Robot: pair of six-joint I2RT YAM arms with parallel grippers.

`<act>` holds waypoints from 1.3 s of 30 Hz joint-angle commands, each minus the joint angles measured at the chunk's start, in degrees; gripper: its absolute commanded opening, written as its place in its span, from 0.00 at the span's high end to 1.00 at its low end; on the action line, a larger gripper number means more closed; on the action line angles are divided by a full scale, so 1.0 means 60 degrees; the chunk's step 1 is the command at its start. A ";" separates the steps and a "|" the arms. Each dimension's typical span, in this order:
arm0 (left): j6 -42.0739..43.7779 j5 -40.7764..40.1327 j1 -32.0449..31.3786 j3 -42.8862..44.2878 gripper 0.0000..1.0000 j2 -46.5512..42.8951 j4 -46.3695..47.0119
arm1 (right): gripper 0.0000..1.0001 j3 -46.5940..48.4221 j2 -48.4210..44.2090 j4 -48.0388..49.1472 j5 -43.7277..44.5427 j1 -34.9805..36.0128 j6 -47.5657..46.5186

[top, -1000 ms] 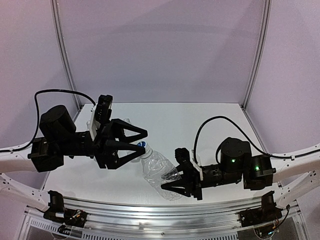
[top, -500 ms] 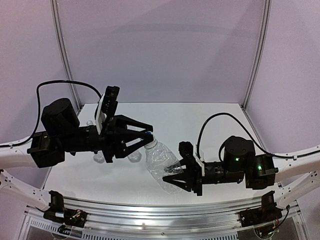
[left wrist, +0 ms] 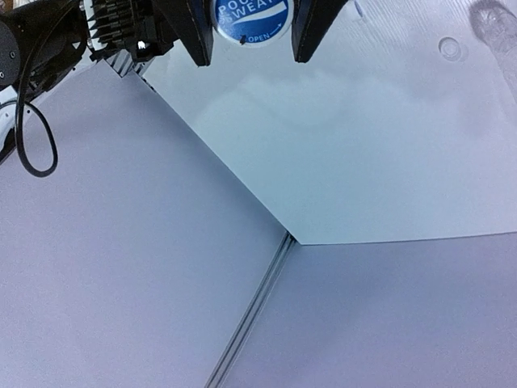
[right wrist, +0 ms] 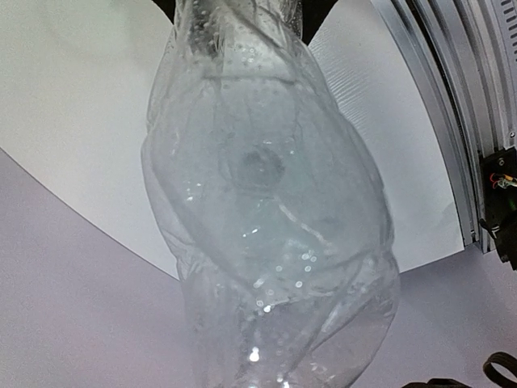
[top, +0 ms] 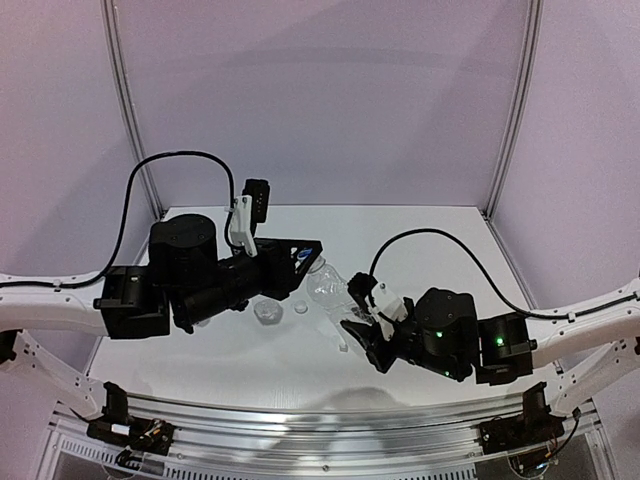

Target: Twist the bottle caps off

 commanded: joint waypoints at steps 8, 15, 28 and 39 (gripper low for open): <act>0.1047 0.1084 0.0395 -0.0789 0.27 -0.1097 0.0355 | 0.76 0.0254 -0.0218 0.0175 0.0240 -0.0036 0.0311; 0.2545 0.3727 0.1225 -0.1202 0.01 -0.2978 -0.0187 | 0.75 0.0010 -0.0622 0.0511 -0.1294 -0.0037 0.0208; 0.2852 0.8877 0.1866 -0.1666 0.09 -0.2981 0.1539 | 0.75 -0.0352 -0.0975 0.1448 -0.6329 -0.0050 0.0076; 0.3448 0.9267 0.1348 -0.1257 0.23 -0.2328 0.1287 | 0.74 -0.0077 -0.0659 0.1244 -0.6558 -0.0038 0.0193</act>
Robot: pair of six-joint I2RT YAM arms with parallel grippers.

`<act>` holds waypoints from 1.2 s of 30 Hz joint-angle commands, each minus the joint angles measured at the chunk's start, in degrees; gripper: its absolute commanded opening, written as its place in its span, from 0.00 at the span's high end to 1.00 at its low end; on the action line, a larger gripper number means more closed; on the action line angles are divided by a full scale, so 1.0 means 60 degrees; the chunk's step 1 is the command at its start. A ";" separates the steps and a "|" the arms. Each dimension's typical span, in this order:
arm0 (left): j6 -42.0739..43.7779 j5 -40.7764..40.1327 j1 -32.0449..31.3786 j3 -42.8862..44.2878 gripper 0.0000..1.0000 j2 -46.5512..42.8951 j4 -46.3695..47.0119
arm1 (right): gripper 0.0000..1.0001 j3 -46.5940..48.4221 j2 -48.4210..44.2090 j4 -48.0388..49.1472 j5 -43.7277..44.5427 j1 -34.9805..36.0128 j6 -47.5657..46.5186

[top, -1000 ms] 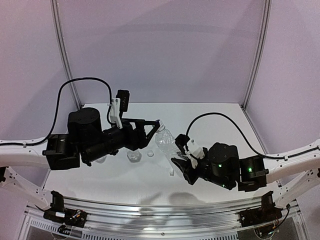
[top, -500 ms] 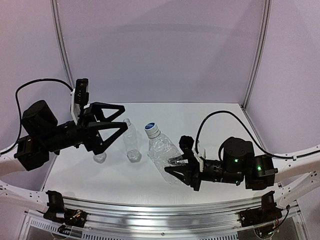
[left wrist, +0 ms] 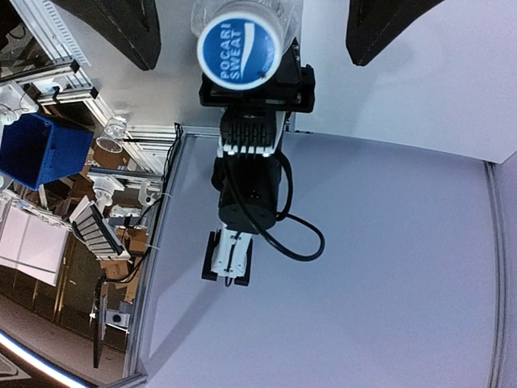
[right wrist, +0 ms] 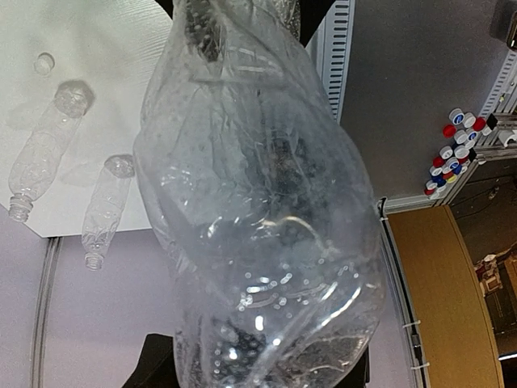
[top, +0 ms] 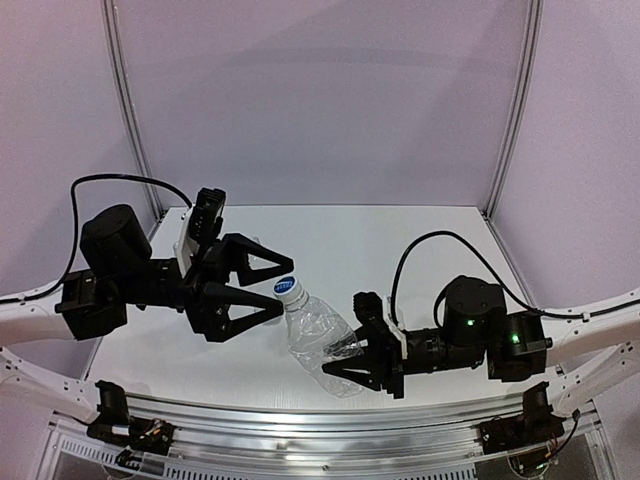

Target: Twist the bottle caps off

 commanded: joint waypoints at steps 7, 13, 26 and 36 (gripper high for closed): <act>0.0579 -0.0091 -0.0332 0.0508 0.69 0.0515 -0.0131 | 0.74 0.0282 0.0315 -0.0111 -0.0281 -0.0032 0.0082; 0.0552 -0.0910 -0.0433 0.0828 0.84 0.0864 -0.0534 | 0.74 0.0242 0.0187 -0.0123 0.0055 -0.0022 0.0118; -0.2552 -0.7921 -0.1007 0.2204 0.89 0.2649 -0.2100 | 0.75 0.0876 0.1086 -0.1398 0.7358 -0.0023 0.0909; -0.2462 -0.7714 -0.1009 0.2024 0.58 0.2693 -0.1756 | 0.75 0.0788 0.0865 -0.1325 0.6849 -0.0034 0.0918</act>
